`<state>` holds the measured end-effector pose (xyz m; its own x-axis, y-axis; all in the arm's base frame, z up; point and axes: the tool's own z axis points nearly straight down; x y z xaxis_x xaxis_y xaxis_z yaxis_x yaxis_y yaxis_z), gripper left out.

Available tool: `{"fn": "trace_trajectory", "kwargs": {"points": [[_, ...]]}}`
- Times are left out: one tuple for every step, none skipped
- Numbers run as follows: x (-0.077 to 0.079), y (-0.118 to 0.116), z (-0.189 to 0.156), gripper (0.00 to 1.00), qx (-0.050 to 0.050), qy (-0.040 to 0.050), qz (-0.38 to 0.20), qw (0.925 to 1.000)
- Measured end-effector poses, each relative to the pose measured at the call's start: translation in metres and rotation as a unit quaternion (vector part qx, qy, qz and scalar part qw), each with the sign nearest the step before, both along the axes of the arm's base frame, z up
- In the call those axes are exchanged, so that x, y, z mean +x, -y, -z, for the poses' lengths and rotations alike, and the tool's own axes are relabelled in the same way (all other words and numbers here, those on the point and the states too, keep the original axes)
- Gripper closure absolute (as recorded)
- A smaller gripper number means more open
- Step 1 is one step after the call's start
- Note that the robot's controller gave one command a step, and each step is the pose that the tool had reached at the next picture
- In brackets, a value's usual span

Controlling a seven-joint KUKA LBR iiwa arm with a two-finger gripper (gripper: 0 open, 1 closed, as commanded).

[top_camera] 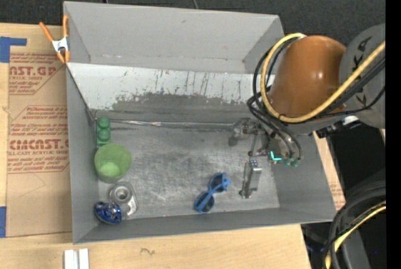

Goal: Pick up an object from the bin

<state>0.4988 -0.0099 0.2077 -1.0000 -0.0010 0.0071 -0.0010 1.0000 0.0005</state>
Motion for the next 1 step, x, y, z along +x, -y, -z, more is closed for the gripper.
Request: {"fn": "trace_trajectory", "kwargs": {"points": [[0.007, 0.0229, 0.1391, 0.0, 0.0, 0.0076, -0.003, 1.0]]}}
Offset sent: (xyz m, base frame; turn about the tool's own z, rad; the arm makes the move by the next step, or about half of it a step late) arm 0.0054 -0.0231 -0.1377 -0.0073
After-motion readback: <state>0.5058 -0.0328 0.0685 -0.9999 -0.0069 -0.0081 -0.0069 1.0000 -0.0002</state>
